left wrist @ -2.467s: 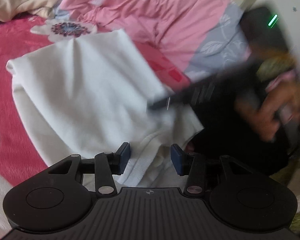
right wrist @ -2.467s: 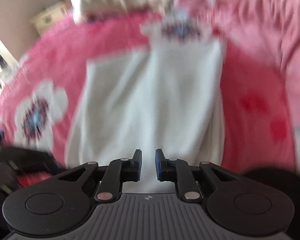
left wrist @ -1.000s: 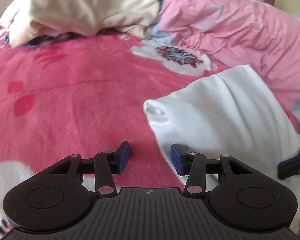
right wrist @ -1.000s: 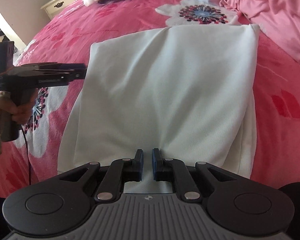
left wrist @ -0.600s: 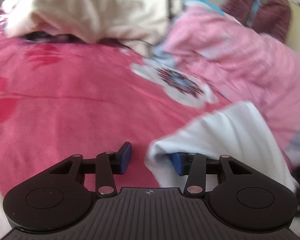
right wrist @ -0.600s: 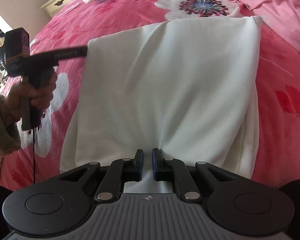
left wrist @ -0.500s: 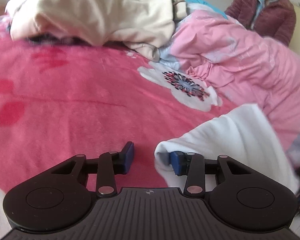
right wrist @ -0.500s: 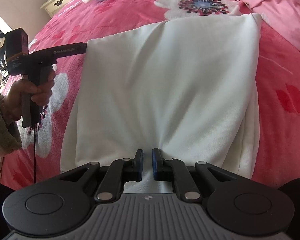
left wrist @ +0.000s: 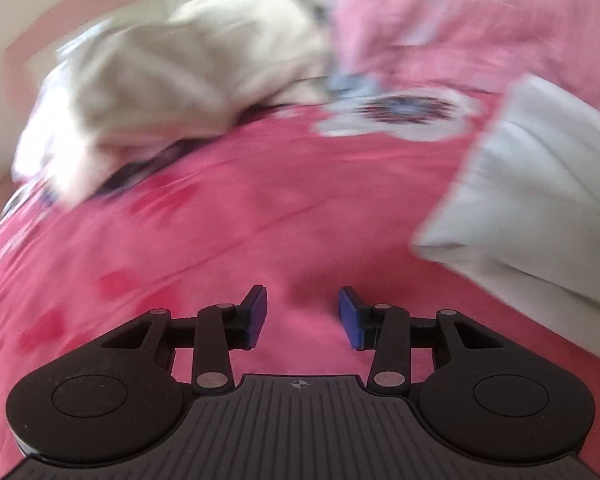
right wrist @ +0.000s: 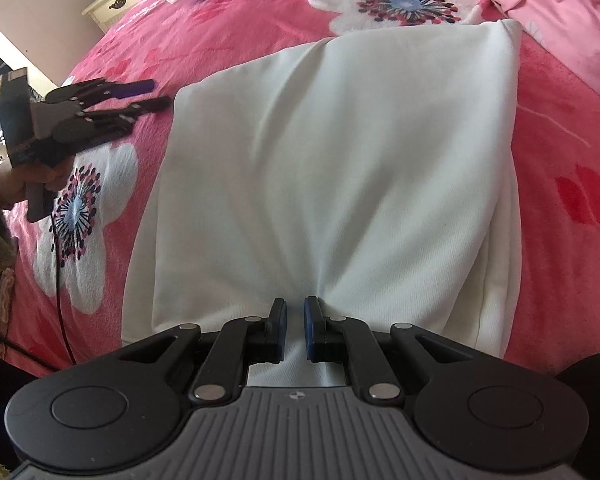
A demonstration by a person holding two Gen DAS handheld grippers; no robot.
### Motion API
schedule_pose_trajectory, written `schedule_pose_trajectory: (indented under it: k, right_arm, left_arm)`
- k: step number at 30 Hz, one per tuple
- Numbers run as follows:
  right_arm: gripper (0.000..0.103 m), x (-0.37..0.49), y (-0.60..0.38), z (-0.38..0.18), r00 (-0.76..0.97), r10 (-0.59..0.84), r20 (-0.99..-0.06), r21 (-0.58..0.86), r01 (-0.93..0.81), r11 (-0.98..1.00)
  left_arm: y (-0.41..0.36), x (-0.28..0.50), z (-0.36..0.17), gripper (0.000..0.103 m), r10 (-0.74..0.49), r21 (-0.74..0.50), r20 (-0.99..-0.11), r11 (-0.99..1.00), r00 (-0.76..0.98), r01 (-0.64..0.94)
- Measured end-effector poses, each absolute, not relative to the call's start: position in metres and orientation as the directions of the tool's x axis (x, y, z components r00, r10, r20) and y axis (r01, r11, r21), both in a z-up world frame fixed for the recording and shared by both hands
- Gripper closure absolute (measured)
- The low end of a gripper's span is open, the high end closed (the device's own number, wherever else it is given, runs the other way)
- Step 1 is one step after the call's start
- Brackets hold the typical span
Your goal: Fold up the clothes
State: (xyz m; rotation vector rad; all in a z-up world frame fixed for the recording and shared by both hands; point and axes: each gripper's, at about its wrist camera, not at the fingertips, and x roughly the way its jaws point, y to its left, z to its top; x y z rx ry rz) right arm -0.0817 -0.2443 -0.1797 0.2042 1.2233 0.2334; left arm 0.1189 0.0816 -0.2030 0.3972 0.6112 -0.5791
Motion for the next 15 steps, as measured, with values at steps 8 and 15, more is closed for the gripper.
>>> schedule_pose_trajectory:
  k: [8,15]
  right_arm:
    - [0.095,-0.088,-0.242,-0.177,0.351,0.27,-0.896,0.254,-0.094,0.963]
    - [0.093,-0.082,-0.253,-0.151,0.423,0.26,-0.868,0.232,-0.118,0.966]
  left_arm:
    - [0.063,0.102,-0.159,0.057,-0.617,-0.29,-0.539,0.775,0.574,0.561]
    - [0.015,0.113,-0.206,0.057,-0.588,-0.375,-0.617,0.804,0.522,0.462]
